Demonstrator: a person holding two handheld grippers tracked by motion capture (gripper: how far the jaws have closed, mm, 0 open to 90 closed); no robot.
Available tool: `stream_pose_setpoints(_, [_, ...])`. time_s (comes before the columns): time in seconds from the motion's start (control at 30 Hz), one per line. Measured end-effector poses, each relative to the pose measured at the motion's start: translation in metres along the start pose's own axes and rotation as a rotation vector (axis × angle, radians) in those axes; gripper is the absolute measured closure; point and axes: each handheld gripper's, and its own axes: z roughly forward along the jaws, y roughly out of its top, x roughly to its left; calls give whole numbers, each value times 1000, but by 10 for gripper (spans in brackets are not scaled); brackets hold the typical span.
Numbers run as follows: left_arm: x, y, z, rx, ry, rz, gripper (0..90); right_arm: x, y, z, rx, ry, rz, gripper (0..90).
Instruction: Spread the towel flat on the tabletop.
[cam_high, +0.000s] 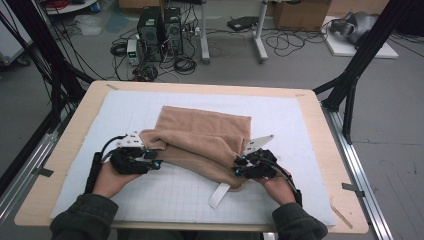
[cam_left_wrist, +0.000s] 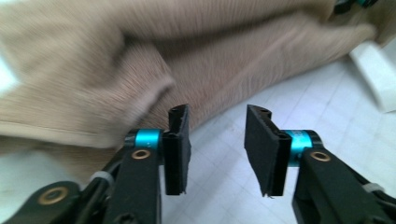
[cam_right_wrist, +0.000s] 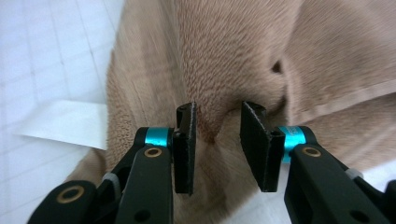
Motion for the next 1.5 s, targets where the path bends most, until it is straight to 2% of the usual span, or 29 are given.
stream_pose_setpoints(0.1, [3,-2,20,37,40,9,538,-1,-3,10,32,-2,4,665])
stream_pose_setpoints(0.17, [3,-1,31,45,64,17,550,-2,-5,12,20,-1,12,680])
stream_pose_setpoints(0.23, [0,0,38,50,114,34,625,-2,-6,12,16,-4,20,700])
stream_pose_setpoints(0.3, [-1,3,40,54,134,26,680,-1,-6,12,14,-6,20,733])
stream_pose_setpoints(0.43, [-1,3,37,49,130,31,839,1,-5,12,16,-1,23,813])
stream_pose_setpoints(0.47, [-1,3,36,47,124,25,851,2,-5,12,19,-1,16,821])
stream_pose_setpoints(0.57, [-3,3,28,35,117,32,862,1,-6,8,-1,33,26,833])
stream_pose_setpoints(0.73, [-9,3,4,-4,83,43,864,3,-7,-13,-74,44,45,833])
stream_pose_setpoints(0.8, [-14,2,-7,-26,71,54,865,6,-7,-22,-97,51,36,832])
stream_pose_setpoints(0.93, [-28,-1,-33,-59,71,90,865,23,-1,-35,-122,55,-16,832])
stream_pose_setpoints(1.03, [-38,-5,-53,-88,36,71,865,39,2,-41,-123,66,-54,832])
stream_pose_setpoints(1.1, [-47,-10,-67,-99,22,76,865,50,3,-45,-126,69,-74,831])
stream_pose_setpoints(1.2, [-59,-18,-89,-124,-16,86,857,70,3,-55,-138,115,-112,814])
stream_pose_setpoints(1.23, [-62,-21,-95,-145,-21,86,834,75,4,-58,-154,143,-131,790])
stream_pose_setpoints(1.27, [-63,-22,-99,-157,-41,73,771,80,4,-62,-173,169,-139,762])
stream_pose_setpoints(1.3, [-63,-22,-101,-154,-51,71,718,82,5,-66,-197,171,-145,747])
stream_pose_setpoints(1.33, [-62,-22,-101,-149,-41,82,693,83,6,-69,-209,158,-151,732])
stream_pose_setpoints(1.37, [-61,-22,-97,-144,-33,83,672,81,8,-70,-206,128,-154,707])
stream_pose_setpoints(1.43, [-55,-24,-85,-121,-15,88,638,74,11,-65,-167,77,-153,702])
stream_pose_setpoints(1.5, [-48,-26,-69,-108,-8,83,624,67,12,-51,-136,59,-138,683])
